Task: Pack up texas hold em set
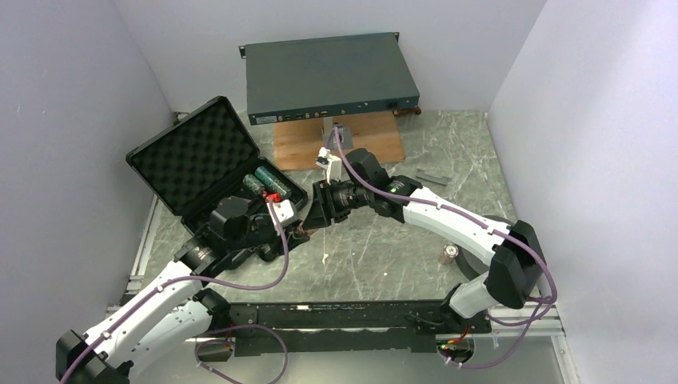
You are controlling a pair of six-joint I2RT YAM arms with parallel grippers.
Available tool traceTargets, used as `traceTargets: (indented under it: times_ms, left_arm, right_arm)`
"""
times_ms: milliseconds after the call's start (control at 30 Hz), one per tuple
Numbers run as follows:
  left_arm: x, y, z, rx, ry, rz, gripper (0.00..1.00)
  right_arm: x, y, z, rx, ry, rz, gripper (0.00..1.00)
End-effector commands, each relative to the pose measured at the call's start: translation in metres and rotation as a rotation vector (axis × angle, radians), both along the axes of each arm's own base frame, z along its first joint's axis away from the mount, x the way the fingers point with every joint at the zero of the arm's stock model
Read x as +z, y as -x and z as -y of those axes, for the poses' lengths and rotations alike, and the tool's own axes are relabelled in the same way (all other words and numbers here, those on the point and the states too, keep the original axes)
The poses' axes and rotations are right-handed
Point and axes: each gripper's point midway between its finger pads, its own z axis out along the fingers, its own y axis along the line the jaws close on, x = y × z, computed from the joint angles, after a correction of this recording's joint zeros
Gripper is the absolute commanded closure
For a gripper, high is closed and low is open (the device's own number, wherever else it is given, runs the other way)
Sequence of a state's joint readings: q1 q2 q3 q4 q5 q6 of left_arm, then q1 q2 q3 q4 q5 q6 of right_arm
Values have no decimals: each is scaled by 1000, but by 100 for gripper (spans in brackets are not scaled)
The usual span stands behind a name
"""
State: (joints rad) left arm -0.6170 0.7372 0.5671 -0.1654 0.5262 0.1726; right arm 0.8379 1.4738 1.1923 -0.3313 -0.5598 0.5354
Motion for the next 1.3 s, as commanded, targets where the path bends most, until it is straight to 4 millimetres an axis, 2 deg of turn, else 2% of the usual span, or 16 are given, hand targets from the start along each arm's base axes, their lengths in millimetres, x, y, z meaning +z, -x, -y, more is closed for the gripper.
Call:
traceTargets:
  times_ms: [0, 67, 133, 233, 267, 400, 433, 700, 767, 1000, 1133, 1267]
  left_arm:
    - [15, -4, 4, -13, 13, 40, 75]
    - [15, -3, 4, -15, 14, 34, 85]
    - [16, -7, 3, 18, 22, 23, 99]
    - [19, -13, -1, 75, 38, 21, 100]
    - [19, -13, -1, 75, 41, 25, 100]
    - [18, -12, -1, 72, 36, 30, 100]
    - [18, -12, -2, 73, 34, 28, 100]
    - [19, -14, -5, 98, 35, 29, 100]
    - [19, -18, -8, 130, 30, 23, 100]
    - [23, -26, -18, 241, 32, -33, 100]
    - [28, -33, -25, 328, 60, -64, 100]
    - [31, -43, -42, 469, 64, -89, 100]
  right_arm:
    - [54, 9, -19, 67, -158, 58, 100]
    - [54, 9, -19, 67, -158, 58, 100]
    - [55, 8, -19, 62, -156, 62, 100]
    - [54, 3, -16, 33, -136, 80, 94]
    - [54, 1, -15, 21, -127, 86, 89]
    - [55, -10, -11, -42, -87, 119, 49]
    - [56, -14, -10, -57, -79, 127, 43]
    - [72, -39, 0, -179, -15, 202, 24]
    - [78, -46, 5, -221, -6, 226, 23]
    - [84, -74, 45, -472, 37, 304, 23]
    - [82, -87, 80, -623, 66, 322, 22]
    - [73, -99, 119, -794, 134, 352, 3]
